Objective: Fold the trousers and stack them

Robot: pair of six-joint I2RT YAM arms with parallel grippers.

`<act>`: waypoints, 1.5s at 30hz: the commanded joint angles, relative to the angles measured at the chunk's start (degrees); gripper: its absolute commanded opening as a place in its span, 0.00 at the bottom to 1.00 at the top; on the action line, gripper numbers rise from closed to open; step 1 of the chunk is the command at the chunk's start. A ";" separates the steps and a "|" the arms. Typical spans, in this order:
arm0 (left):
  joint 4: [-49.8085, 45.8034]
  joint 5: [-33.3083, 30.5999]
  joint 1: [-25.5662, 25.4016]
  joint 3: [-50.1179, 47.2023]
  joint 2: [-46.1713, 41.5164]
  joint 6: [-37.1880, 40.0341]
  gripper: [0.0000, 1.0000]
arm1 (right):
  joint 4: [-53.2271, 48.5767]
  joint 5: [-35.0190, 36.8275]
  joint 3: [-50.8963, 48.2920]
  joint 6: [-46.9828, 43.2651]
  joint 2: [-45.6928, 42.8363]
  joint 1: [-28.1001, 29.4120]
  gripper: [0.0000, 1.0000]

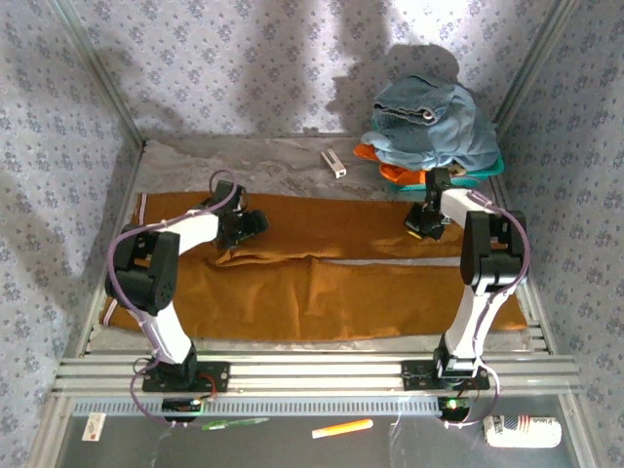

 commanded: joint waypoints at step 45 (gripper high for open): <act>-10.56 -13.13 16.93 -13.10 -33.14 -15.54 1.00 | -2.59 3.77 -15.45 1.60 -14.29 -1.84 0.00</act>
